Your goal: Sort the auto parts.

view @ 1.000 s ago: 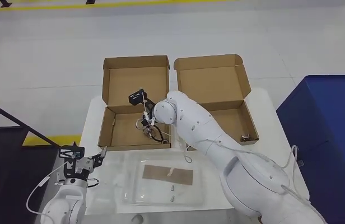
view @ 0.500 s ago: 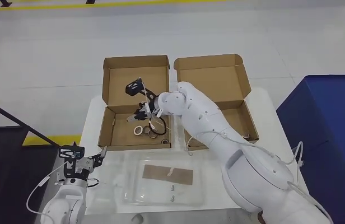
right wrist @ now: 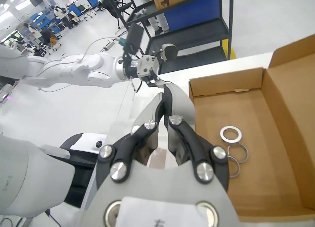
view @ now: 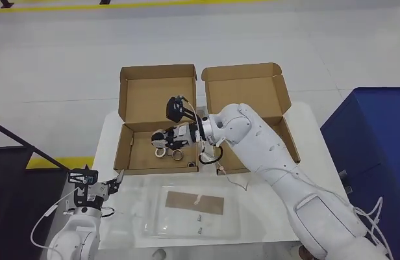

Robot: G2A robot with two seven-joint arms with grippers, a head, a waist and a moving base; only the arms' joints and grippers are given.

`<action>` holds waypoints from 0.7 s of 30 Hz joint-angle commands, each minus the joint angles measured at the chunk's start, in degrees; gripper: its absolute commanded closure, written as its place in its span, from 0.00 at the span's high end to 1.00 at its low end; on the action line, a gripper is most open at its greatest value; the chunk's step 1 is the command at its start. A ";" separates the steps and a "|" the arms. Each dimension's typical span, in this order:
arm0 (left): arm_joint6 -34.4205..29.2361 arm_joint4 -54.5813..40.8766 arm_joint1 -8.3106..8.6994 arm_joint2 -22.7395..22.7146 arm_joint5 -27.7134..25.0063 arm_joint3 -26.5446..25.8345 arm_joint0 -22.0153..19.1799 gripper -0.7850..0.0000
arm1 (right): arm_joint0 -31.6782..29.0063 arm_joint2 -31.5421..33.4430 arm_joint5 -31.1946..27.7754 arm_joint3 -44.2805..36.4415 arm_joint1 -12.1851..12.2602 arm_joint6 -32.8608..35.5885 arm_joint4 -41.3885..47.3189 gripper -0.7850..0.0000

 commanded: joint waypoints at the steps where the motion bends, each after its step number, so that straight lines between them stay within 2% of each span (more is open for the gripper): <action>1: 0.00 0.00 0.00 0.00 0.00 0.00 0.00 1.00 | -4.55 2.44 0.05 -8.89 3.53 0.07 0.06 0.00; 5: 0.00 0.00 0.00 0.00 0.00 0.00 0.00 1.00 | -11.11 6.33 2.36 -20.60 8.84 2.38 2.74 0.00; 7: 0.00 0.00 0.00 0.00 0.00 0.00 0.00 1.00 | -12.20 6.75 3.91 -23.44 10.24 3.93 2.94 0.00; 8: 0.00 0.00 0.00 0.00 0.00 0.00 0.00 1.00 | -12.20 6.75 3.91 -23.44 10.24 3.93 2.94 0.45; 9: 0.00 0.00 0.00 0.00 0.00 0.00 0.00 1.00 | -12.20 6.75 3.91 -23.44 10.24 3.93 2.94 0.77; 17: 0.00 0.00 0.00 0.00 0.00 0.00 0.00 1.00 | -12.20 6.75 3.91 -23.44 10.24 3.93 2.94 0.77; 18: -0.01 0.31 0.01 0.01 -0.06 -0.20 0.00 1.00 | -12.20 6.75 3.91 -23.44 10.24 3.93 2.94 1.00; 21: -1.80 3.86 -0.08 0.57 2.52 -4.19 1.39 1.00 | -12.40 6.80 4.26 -23.37 10.25 3.62 2.94 1.00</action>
